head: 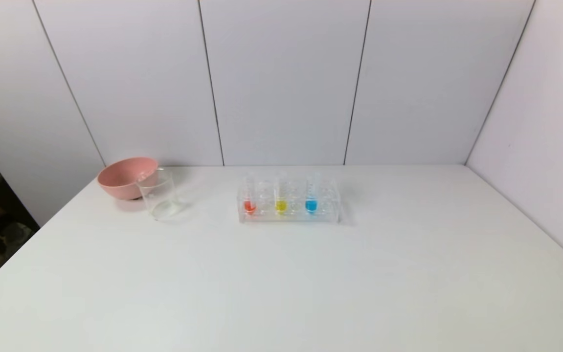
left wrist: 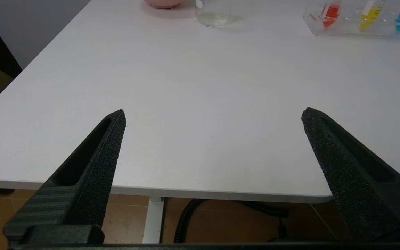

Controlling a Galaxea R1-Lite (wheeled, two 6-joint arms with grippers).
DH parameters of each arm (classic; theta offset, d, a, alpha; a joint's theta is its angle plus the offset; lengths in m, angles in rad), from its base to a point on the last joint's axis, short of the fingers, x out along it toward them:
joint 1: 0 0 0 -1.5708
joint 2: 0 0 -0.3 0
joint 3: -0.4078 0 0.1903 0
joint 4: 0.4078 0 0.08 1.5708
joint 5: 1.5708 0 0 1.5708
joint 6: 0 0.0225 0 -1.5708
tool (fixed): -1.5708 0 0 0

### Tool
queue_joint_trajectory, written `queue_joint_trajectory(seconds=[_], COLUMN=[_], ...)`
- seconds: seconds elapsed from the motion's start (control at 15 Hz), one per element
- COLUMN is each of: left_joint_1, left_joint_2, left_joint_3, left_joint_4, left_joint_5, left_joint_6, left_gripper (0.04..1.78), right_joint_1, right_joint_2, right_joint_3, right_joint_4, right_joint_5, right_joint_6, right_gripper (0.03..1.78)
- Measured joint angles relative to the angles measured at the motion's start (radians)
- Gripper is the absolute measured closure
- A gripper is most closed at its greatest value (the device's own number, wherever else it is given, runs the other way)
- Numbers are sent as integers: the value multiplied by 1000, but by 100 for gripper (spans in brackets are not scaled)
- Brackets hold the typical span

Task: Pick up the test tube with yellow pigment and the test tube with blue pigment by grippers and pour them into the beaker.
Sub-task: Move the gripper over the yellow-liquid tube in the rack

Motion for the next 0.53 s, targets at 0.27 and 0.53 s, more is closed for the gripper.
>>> queue_joint_trajectory(seconds=[0.27,0.53], left_joint_1=[0,-3], left_joint_2=[0,0], left_joint_3=[0,0], left_joint_4=[0,0], left_joint_5=[0,0], left_joint_6=[0,1], left_gripper=[6,6], right_joint_1=[0,0], right_joint_2=[0,0], right_joint_3=[0,0], right_joint_4=[0,0], right_joint_5=[0,0], right_joint_6=[0,0], right_gripper=[10,10])
